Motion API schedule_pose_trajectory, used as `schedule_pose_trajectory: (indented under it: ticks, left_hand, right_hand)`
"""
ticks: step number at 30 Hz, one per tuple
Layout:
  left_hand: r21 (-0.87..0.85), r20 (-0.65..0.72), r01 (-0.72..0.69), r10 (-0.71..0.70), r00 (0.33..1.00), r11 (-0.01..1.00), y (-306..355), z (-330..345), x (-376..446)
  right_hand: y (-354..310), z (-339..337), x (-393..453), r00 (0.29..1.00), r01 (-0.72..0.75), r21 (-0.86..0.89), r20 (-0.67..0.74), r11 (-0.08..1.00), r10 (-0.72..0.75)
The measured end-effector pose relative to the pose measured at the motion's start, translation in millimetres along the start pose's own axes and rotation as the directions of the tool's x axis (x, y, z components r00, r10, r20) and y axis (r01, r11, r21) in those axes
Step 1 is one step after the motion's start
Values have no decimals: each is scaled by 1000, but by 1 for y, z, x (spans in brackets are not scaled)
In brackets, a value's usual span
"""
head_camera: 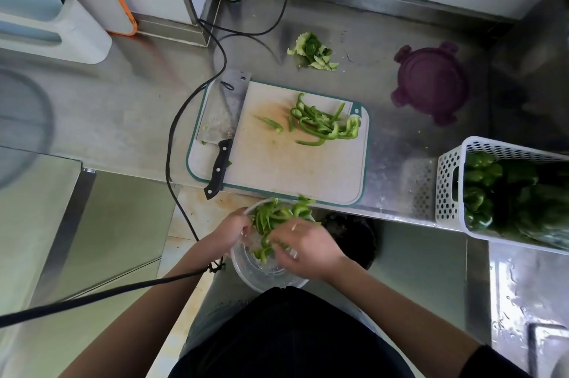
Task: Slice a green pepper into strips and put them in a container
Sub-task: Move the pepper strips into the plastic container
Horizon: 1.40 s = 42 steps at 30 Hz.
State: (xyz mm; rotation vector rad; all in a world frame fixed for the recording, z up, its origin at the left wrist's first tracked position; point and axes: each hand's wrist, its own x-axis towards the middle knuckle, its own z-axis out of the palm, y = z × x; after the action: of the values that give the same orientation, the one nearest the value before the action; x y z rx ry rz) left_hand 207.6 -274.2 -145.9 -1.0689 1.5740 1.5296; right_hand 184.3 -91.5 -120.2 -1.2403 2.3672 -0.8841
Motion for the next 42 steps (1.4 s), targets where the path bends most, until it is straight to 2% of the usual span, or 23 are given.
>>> schedule_pose_trajectory:
  ticks: [2, 3, 4, 7, 11, 13, 15, 16, 18, 20, 22, 27, 29, 31, 34, 36, 38, 39, 42]
  left_hand:
    - [3, -14, 37, -37, 999, 999, -11, -3, 19]
    - [25, -27, 68, -67, 997, 997, -13, -4, 24]
    - [47, -36, 88, -86, 996, 995, -12, -4, 24]
    - [99, -33, 119, -116, 993, 988, -6, -2, 25]
    - [201, -90, 167, -152, 984, 965, 6, 2, 19]
    - [238, -68, 169, -157, 985, 957, 12, 5, 10]
    - [220, -34, 129, -124, 992, 967, 9, 6, 7]
    - [182, -12, 84, -84, 996, 980, 6, 5, 5]
    - [108, 0, 18, -19, 1000, 994, -2, 1, 2]
    - [143, -5, 33, -32, 999, 989, -2, 1, 5]
    - [245, -17, 81, -79, 997, 966, 3, 3, 8]
    - [369, -33, 77, -70, 997, 926, 13, 6, 7]
    - [374, -32, 78, -72, 997, 924, 13, 6, 7]
    - [371, -20, 95, -94, 995, 924, 14, 5, 5]
    - [296, -16, 98, -98, 995, 950, 12, 3, -2]
    - [253, 15, 56, -62, 998, 966, 15, 4, -9]
    - [136, 55, 16, -24, 998, 991, 15, 3, -17]
    - [71, 73, 0, -5, 997, 997, 14, 1, -21]
    - [41, 102, -2, -2, 995, 999, 9, -1, -21]
  right_hand:
    - [9, -8, 5, 970, -88, -56, -232, 995, 73]
    - [13, -11, 11, 959, -138, -75, -261, 988, 114]
    - [16, -13, 18, 965, -171, -95, -220, 981, 147]
    - [18, -4, 31, 983, -145, -190, 83, 971, 163]
    - [19, 14, 12, 978, -94, -251, 158, 963, 137]
    - [16, 18, -1, 969, -72, -166, 222, 983, 108]
    - [12, 17, -11, 948, 9, -71, 319, 997, 14]
    - [11, 16, -15, 947, 71, -42, 316, 997, -54]
    - [11, 12, -18, 976, 116, -14, 188, 993, -111]
    - [14, 4, -10, 999, 38, -22, -36, 999, -39]
    - [19, -6, 6, 987, -82, -46, -145, 996, 74]
    - [35, -12, 29, 933, -357, -118, -85, 927, 349]
    - [38, -16, 30, 956, -294, -153, -54, 944, 289]
    - [39, -25, 40, 976, -205, -151, -112, 967, 189]
    - [46, -47, 86, 957, -265, -166, -163, 950, 239]
    - [57, -55, 128, 966, -260, -283, -73, 923, 250]
    - [61, -50, 153, 957, -231, -392, 73, 891, 280]
    - [62, -42, 157, 950, -226, -421, 103, 878, 294]
    - [58, -29, 143, 954, -254, -406, 46, 878, 297]
